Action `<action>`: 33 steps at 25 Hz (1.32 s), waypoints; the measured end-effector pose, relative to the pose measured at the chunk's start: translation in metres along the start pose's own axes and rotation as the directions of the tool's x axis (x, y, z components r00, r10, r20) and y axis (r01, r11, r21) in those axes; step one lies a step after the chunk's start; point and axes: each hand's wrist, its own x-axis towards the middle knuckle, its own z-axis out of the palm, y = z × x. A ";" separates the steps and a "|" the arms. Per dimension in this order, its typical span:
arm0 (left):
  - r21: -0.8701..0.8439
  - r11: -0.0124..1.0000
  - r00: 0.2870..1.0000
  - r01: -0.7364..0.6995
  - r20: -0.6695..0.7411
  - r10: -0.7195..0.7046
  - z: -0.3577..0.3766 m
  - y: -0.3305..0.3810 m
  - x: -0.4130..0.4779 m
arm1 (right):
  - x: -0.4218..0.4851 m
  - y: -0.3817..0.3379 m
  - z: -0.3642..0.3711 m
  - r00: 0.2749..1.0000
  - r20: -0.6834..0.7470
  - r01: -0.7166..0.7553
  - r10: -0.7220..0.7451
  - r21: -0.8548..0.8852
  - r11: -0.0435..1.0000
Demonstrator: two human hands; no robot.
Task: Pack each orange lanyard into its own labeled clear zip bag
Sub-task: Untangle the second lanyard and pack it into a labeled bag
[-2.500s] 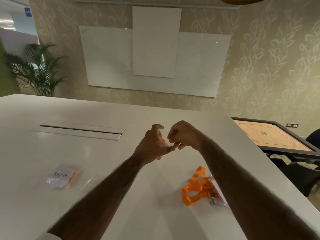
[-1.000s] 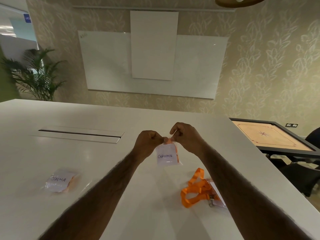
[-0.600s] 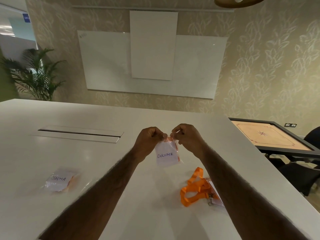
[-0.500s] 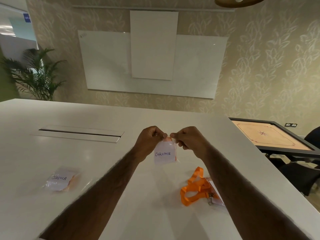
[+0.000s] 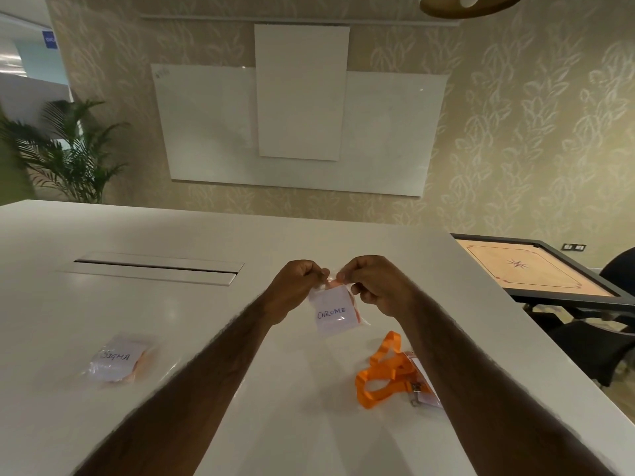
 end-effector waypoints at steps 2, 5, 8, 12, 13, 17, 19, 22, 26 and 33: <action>-0.035 0.999 1.000 0.016 -0.017 -0.017 -0.002 0.002 0.000 | 0.000 0.000 0.001 0.999 0.023 -0.025 0.024 0.049 0.998; -0.066 0.998 0.999 0.015 -0.046 -0.018 -0.002 0.003 -0.001 | 0.001 -0.001 0.000 0.998 0.058 -0.017 0.015 0.035 0.999; -0.141 0.990 0.999 0.016 -0.040 -0.021 -0.002 0.004 -0.004 | 0.002 -0.002 -0.002 0.998 0.056 0.000 0.001 -0.023 1.000; -0.013 0.999 0.999 0.043 0.023 -0.043 -0.003 0.005 -0.003 | 0.004 0.001 -0.003 0.999 0.046 0.022 -0.017 -0.100 0.995; 0.043 0.998 0.999 0.044 0.018 -0.045 -0.003 0.006 -0.003 | 0.004 0.003 -0.003 0.999 0.050 0.026 -0.020 -0.107 0.994; 0.138 0.990 1.000 0.015 -0.014 -0.013 -0.001 0.004 0.000 | 0.006 0.006 -0.002 1.000 0.003 0.006 -0.006 -0.018 1.000; 0.136 0.991 1.000 0.015 -0.016 -0.012 0.000 0.002 0.000 | 0.007 0.005 -0.001 0.999 -0.034 0.002 -0.002 -0.008 1.000; 0.132 0.991 1.000 0.008 -0.020 -0.005 0.001 0.000 0.002 | 0.006 0.005 -0.003 1.000 -0.027 0.011 -0.010 0.013 1.000; 0.108 0.994 1.000 -0.017 -0.011 0.018 -0.001 -0.004 0.003 | 0.002 0.002 -0.005 0.999 0.014 0.044 -0.043 -0.043 0.998; 0.193 0.980 0.999 -0.045 0.033 0.040 -0.003 0.003 0.008 | 0.001 -0.002 0.000 0.998 -0.047 0.042 -0.049 -0.136 0.990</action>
